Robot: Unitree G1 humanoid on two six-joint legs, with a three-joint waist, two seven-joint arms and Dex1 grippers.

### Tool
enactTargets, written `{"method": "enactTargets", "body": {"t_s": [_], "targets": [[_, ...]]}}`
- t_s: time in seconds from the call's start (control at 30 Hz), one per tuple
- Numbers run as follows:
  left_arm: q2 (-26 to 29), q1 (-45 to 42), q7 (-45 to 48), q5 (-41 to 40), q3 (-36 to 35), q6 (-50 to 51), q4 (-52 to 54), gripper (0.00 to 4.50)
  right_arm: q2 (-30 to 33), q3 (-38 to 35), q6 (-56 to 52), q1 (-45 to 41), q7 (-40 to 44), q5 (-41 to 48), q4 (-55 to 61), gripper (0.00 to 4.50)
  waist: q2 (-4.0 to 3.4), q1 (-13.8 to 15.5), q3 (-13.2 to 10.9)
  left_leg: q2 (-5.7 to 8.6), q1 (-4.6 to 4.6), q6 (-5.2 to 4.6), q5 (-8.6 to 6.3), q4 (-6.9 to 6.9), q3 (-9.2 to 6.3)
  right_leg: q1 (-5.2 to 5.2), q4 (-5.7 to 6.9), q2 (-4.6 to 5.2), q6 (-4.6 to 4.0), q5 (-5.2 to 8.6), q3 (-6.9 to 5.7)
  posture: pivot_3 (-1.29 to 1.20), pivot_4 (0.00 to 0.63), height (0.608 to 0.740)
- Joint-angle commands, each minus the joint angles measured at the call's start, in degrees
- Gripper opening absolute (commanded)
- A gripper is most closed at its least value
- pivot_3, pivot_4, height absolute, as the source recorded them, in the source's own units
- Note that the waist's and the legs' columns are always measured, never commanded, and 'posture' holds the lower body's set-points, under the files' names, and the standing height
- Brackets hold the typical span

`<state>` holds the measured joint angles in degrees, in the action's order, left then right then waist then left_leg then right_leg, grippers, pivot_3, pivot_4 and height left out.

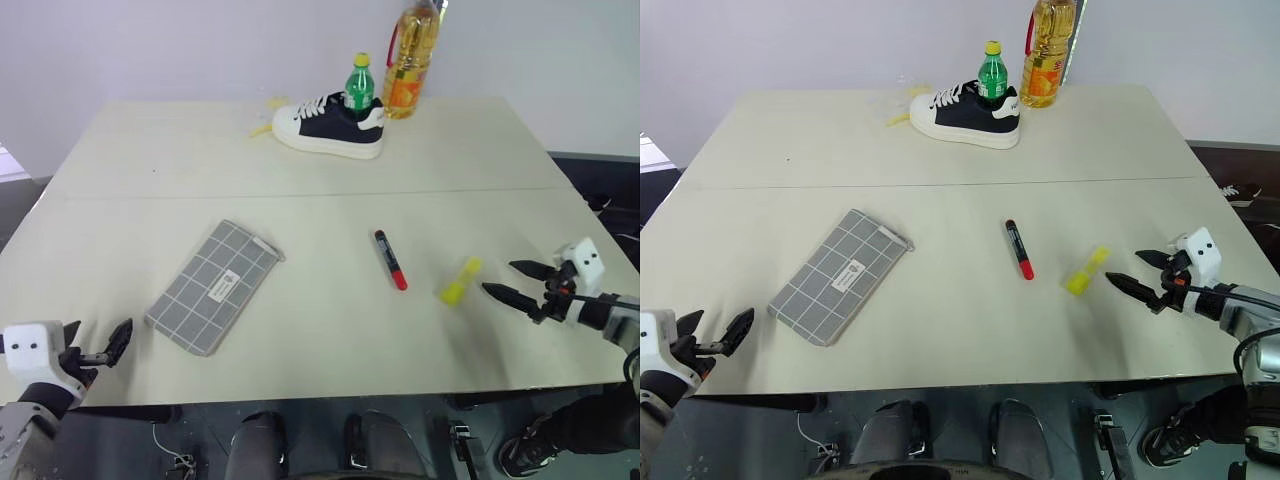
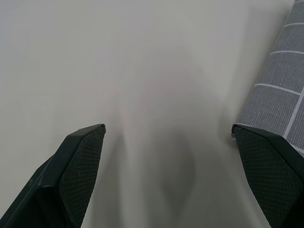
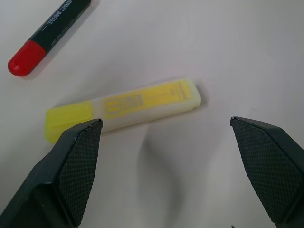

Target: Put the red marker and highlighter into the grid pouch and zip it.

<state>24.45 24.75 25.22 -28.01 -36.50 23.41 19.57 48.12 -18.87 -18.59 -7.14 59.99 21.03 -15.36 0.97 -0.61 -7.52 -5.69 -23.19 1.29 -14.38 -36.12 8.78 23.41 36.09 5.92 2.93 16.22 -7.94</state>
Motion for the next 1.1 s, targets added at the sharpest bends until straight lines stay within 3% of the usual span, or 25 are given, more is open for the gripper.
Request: {"method": "enactTargets", "body": {"t_s": [0.03, 0.33, 0.57, 0.7, 0.87, 1.1], "targets": [[0.7, -0.46, -0.13, -0.74, -0.72, -0.43, 2.21, 4.5, 0.07, -0.55, 0.09, -1.23, -0.52, 0.86, 1.27, 4.45, 0.0, 0.0, 0.0, 0.0, 0.0, 0.0, 0.0, 0.0, 0.0, -0.01, 0.0, -0.01, 0.0, 0.0, 0.0, 0.0, 0.15, 0.705], [0.01, -1.59, -1.45, 1.04, -0.45, -2.73, 1.96, 4.5, -2.29, 2.75, -5.19, -7.63, -3.99, 1.91, 6.75, 4.45, 0.0, -0.25, 0.0, 0.0, 0.02, -0.01, 0.01, -0.01, 0.0, 0.0, 0.04, -0.04, 0.05, -0.05, 0.0, 0.0, 0.15, 0.705], [-3.26, 0.18, -1.47, 4.55, 2.93, -9.28, 4.82, 4.5, -15.34, 12.33, -14.44, -16.49, -8.67, 8.47, 21.92, 4.45, 0.01, -0.3, 0.02, -0.04, 0.0, -0.01, 0.01, 0.01, -0.09, 0.03, 0.07, -0.08, 0.11, -0.15, 0.0, 0.0, 0.15, 0.705], [-3.21, 1.67, -0.07, 5.13, 4.69, -10.81, 4.68, 4.5, -22.1, 22.43, -16.47, -20.53, -12.17, 4.36, 23.22, 2.68, 0.08, -0.07, 0.08, -0.04, -0.03, -0.01, 0.01, 0.0, -0.11, 0.06, 0.09, -0.08, 0.11, -0.15, -0.01, 0.0, 0.15, 0.705], [-1.42, 4.45, 2.69, 7.32, 4.45, -13.88, 5.2, 4.5, -33.01, 32.2, -14.42, -25.42, -19.09, -2.57, 17.56, 0.05, 0.16, -0.21, 0.12, -0.02, -0.1, -0.01, 0.01, -0.06, -0.12, 0.1, 0.11, -0.07, 0.08, -0.15, -0.05, 0.0, 0.15, 0.705], [3.77, 12.56, 8.55, 17.33, 6.84, -24.49, 5.45, 4.5, -46.46, 43.41, -12.87, -31.51, -27.86, -13.51, 5.66, 0.05, 0.07, -0.71, 0.07, -0.05, -0.11, -0.01, 0.01, -0.03, -0.04, 0.25, 0.21, -0.15, 0.09, -0.16, -0.05, 0.0, 0.15, 0.705]]}}
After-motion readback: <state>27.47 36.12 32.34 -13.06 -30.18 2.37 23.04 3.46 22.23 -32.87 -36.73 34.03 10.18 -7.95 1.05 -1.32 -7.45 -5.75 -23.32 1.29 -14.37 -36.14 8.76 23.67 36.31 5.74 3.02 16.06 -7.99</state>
